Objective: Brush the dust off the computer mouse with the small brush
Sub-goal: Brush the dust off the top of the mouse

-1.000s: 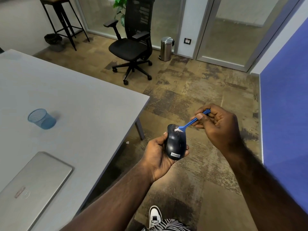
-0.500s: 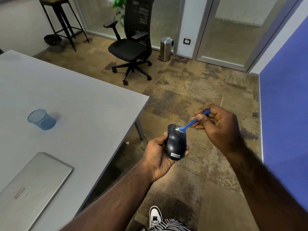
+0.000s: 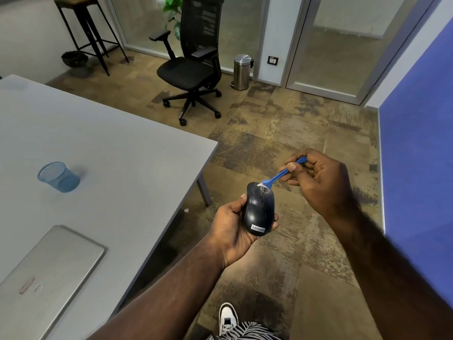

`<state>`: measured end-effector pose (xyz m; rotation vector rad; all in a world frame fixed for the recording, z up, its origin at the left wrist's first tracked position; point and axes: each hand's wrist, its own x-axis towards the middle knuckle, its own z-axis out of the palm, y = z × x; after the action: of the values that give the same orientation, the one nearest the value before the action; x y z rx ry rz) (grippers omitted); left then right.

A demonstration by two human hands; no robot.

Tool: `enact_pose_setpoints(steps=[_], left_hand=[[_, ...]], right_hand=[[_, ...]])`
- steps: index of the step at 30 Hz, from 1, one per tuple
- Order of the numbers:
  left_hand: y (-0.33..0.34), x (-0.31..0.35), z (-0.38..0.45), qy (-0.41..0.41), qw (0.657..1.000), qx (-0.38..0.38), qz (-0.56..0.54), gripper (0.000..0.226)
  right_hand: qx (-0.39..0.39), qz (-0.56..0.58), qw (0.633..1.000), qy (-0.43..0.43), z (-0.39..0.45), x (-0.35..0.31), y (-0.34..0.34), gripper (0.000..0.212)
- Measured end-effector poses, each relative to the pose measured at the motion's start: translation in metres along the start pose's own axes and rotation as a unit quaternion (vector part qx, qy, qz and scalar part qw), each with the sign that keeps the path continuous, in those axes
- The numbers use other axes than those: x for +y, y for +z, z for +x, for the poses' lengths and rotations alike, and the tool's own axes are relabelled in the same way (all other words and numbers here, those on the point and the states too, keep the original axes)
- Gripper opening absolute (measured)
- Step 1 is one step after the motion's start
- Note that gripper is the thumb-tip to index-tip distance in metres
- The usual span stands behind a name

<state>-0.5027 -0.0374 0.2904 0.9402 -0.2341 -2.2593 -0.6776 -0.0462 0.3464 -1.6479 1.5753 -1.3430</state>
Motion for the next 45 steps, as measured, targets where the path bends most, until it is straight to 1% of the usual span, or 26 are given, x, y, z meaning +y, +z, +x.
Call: enact_pose_setpoints(steps=[2,4,6,7,9,12,14,18,23,27,29,32,34,38,42,44,45], left_hand=[[0.0,0.001,-0.001,0.002,1.0,0.002,-0.003,0.043],[-0.001,0.002,-0.001,0.003,1.0,0.007,-0.007,0.043],[-0.002,0.003,-0.001,0.004,1.0,0.009,-0.006,0.044],[-0.002,0.004,-0.001,0.006,1.0,0.01,-0.005,0.045],[-0.002,0.005,-0.001,0.006,1.0,0.011,-0.003,0.046],[-0.001,0.005,-0.002,0.002,1.0,0.009,-0.007,0.044],[0.0,0.004,-0.003,0.001,1.0,0.006,-0.008,0.044],[0.0,0.005,-0.003,0.0,1.0,0.008,-0.008,0.047],[-0.001,0.003,-0.004,-0.002,1.0,0.002,-0.005,0.047],[0.0,0.004,-0.004,0.003,1.0,0.007,-0.008,0.047],[-0.001,0.003,-0.004,0.002,1.0,0.009,-0.007,0.048],[0.0,0.004,-0.006,-0.001,1.0,0.004,-0.008,0.049],[0.001,0.006,-0.006,0.002,1.0,0.005,-0.012,0.049],[0.0,0.007,-0.005,0.001,1.0,0.013,-0.026,0.047],[0.0,0.005,-0.006,-0.005,0.999,0.011,-0.031,0.047],[0.0,0.005,-0.006,-0.006,0.999,0.012,-0.031,0.048],[0.0,0.006,-0.006,-0.004,0.999,0.013,-0.031,0.048]], right_hand=[[-0.006,0.008,1.0,-0.003,-0.001,-0.003,-0.001,0.021],[0.016,0.024,1.0,-0.006,0.0,-0.006,-0.004,0.027],[0.023,0.047,0.999,-0.004,-0.002,-0.008,-0.005,0.027],[0.014,0.055,0.998,0.002,-0.004,-0.007,-0.004,0.025],[0.002,0.041,0.999,0.011,-0.007,-0.003,0.0,0.02],[0.045,-0.013,0.998,0.03,-0.004,0.009,0.003,0.015],[0.06,-0.026,0.997,0.042,-0.003,0.012,0.001,0.014],[0.018,0.011,0.999,0.024,-0.009,0.007,-0.001,0.021],[0.043,-0.014,0.999,0.02,-0.006,0.008,-0.001,0.014],[-0.006,0.02,1.0,0.008,-0.01,0.003,-0.002,0.025],[0.006,0.01,1.0,0.005,-0.007,0.005,-0.004,0.026],[0.031,-0.023,0.999,-0.001,-0.005,0.009,-0.003,0.017],[0.016,-0.006,1.0,-0.005,-0.009,0.008,-0.002,0.016],[-0.022,0.017,0.999,-0.023,-0.014,0.005,-0.006,0.027],[0.025,-0.055,0.998,-0.023,-0.008,0.014,-0.008,0.016],[0.049,-0.051,0.997,-0.017,-0.008,0.015,-0.009,0.017],[0.054,-0.025,0.998,-0.012,-0.009,0.014,-0.009,0.02]])
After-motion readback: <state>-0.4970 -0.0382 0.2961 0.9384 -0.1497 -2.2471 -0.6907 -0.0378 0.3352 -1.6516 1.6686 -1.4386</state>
